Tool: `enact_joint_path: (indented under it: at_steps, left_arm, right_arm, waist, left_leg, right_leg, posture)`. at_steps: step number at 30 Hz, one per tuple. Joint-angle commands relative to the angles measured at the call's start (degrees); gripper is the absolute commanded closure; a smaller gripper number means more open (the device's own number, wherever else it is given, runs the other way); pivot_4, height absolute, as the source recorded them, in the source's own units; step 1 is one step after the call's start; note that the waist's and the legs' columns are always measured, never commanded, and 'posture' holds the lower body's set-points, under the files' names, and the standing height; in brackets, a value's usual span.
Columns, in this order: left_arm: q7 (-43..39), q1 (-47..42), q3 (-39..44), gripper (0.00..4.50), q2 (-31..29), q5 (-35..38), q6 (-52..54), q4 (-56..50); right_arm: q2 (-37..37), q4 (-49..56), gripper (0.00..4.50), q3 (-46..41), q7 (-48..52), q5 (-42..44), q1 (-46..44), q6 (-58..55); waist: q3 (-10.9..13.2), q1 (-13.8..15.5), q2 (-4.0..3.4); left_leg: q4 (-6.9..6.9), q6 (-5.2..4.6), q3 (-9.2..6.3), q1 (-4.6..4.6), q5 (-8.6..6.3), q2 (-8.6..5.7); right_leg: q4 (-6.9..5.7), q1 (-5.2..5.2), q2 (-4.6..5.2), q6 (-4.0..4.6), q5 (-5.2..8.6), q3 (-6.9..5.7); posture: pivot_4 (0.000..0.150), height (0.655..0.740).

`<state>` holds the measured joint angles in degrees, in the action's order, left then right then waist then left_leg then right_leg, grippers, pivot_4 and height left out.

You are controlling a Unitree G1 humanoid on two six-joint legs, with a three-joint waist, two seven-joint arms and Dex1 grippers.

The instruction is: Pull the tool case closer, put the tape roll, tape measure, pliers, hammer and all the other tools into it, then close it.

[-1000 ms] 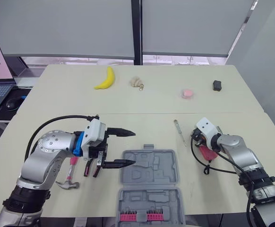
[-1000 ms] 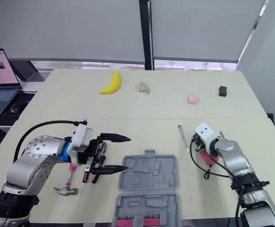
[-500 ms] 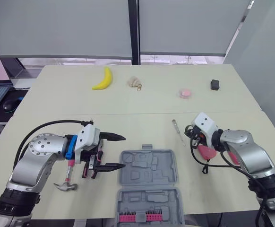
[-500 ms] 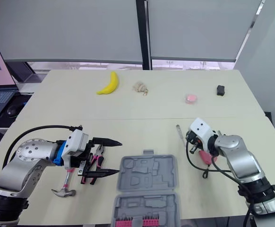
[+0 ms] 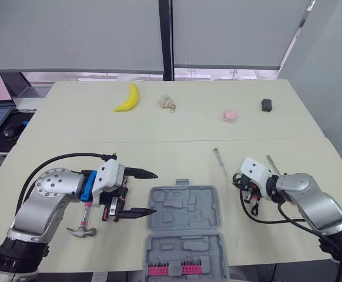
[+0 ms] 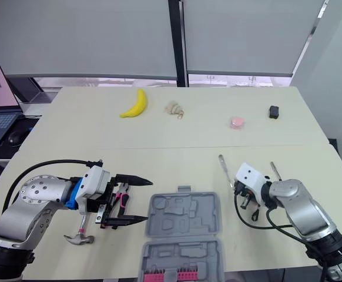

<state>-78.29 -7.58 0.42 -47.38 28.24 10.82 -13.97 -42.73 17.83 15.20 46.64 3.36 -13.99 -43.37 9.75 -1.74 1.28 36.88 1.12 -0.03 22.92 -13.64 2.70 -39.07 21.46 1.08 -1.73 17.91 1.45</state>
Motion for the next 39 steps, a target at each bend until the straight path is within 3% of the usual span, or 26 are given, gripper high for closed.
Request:
enact_joint_path:
  at_steps: [1, 9, 20, 39]
  left_arm:
    - [-1.28, 1.39, 1.51, 0.00, -1.55, -0.35, -1.87, 0.42]
    - [-3.92, 6.75, 5.00, 0.00, -5.77, -3.55, -8.50, 8.68]
    - [-5.43, 9.81, 7.66, 0.00, -8.47, -2.72, -9.04, 9.00]
    - [-5.91, 11.40, 7.92, 0.00, -8.54, -3.09, -9.02, 7.47]
  right_arm:
    - [0.99, 6.69, 4.49, 1.44, 1.03, 1.73, -1.09, -2.09]
    - [12.48, 9.76, 4.49, 8.97, -0.82, 5.59, -8.00, -11.04]
    - [28.12, -8.36, 4.49, 20.47, -2.99, 3.62, -17.41, -7.39]
    - [35.80, -21.31, 4.49, 24.16, -2.38, 0.61, -21.47, -0.87]
  waist:
    - [0.00, -0.04, 0.00]
    - [0.01, -0.03, -0.02]
    - [0.00, 0.10, 0.01]
    - [0.00, -0.07, 0.01]
  left_leg:
    - [0.00, 0.00, 0.01, 0.00, 0.00, 0.00]
    - [-0.02, 0.00, -0.09, 0.00, 0.00, 0.07]
    - [-0.02, 0.00, -0.06, 0.08, 0.00, 0.08]
    - [0.00, 0.00, -0.04, 0.10, 0.00, 0.08]
  right_leg:
    - [0.00, 0.00, 0.00, 0.00, 0.00, 0.02]
    - [-0.02, 0.05, -0.01, 0.04, 0.02, -0.08]
    - [-0.02, 0.15, 0.12, 0.06, 0.01, -0.11]
    - [-0.80, 0.62, 0.04, 0.30, 0.08, -0.08]
  posture:
    - [0.150, 0.7274]
    - [0.150, 0.7274]
    - [0.150, 0.7274]
    - [0.150, 0.7274]
